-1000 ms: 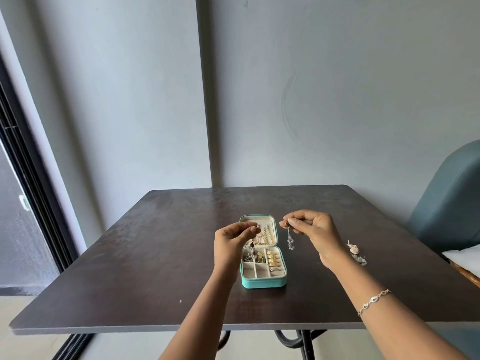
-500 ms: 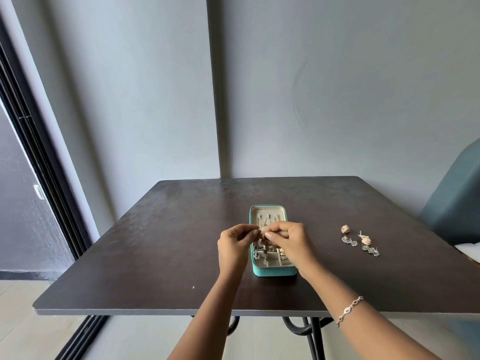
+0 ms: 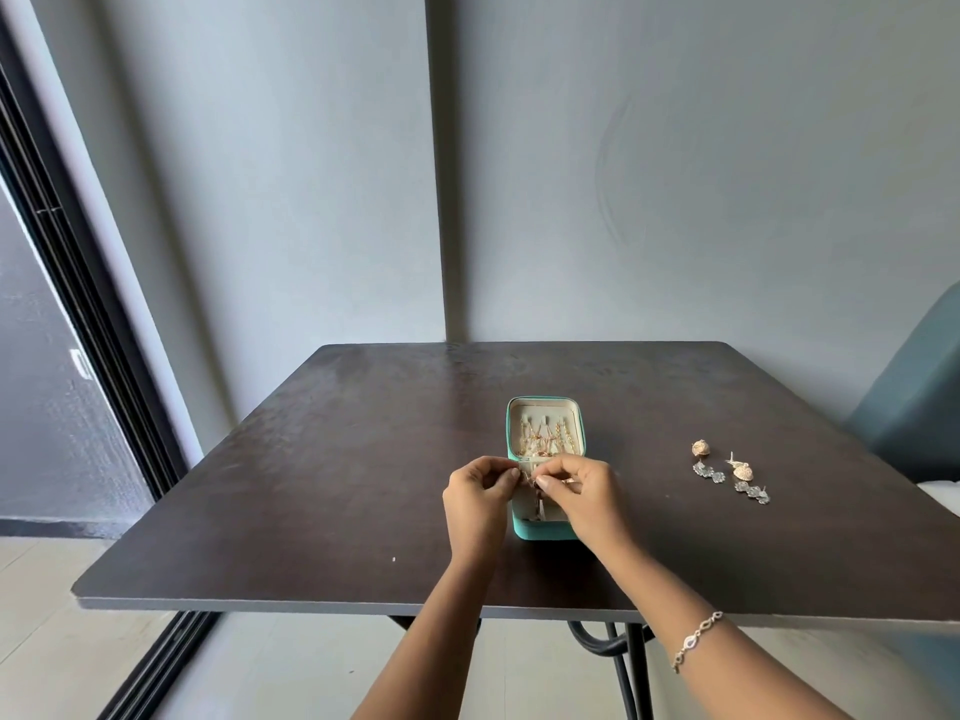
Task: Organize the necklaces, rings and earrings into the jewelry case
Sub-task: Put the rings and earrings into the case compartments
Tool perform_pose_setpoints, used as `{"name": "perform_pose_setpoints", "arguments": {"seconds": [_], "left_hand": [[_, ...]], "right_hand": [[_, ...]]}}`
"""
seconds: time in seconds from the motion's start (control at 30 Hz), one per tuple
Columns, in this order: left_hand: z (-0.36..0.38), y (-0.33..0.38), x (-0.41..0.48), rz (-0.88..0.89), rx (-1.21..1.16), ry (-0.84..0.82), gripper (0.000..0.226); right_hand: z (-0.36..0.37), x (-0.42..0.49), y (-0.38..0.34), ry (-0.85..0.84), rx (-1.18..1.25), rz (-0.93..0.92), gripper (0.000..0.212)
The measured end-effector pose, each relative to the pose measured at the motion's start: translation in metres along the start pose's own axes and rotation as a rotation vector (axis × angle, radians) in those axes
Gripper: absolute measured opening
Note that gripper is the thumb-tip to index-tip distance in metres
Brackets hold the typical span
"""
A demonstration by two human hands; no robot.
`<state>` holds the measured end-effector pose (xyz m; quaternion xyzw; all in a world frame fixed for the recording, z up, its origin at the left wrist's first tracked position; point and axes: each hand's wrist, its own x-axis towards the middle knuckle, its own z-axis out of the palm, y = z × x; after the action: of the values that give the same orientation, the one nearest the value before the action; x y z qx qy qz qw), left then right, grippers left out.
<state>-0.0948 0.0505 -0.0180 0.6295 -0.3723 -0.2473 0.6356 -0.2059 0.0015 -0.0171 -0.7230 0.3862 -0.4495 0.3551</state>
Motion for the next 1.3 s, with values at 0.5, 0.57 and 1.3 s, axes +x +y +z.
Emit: {"name": "perform_pose_setpoints", "arguments": {"seconds": [0.5,0.57,1.3], "left_hand": [[0.005,-0.009,0.004,0.059,0.288,0.028,0.011],[0.004,-0.014,0.007,0.066,0.316,0.031,0.01],[0.027,-0.011,-0.018,0.522,0.57,0.091,0.009]], "right_hand": [[0.005,0.006,0.014,0.013,-0.254,-0.01,0.005],[0.006,0.006,0.012,0.016,-0.295,-0.02,0.006],[-0.078,-0.017,0.057,0.139,-0.659,-0.628,0.018]]}}
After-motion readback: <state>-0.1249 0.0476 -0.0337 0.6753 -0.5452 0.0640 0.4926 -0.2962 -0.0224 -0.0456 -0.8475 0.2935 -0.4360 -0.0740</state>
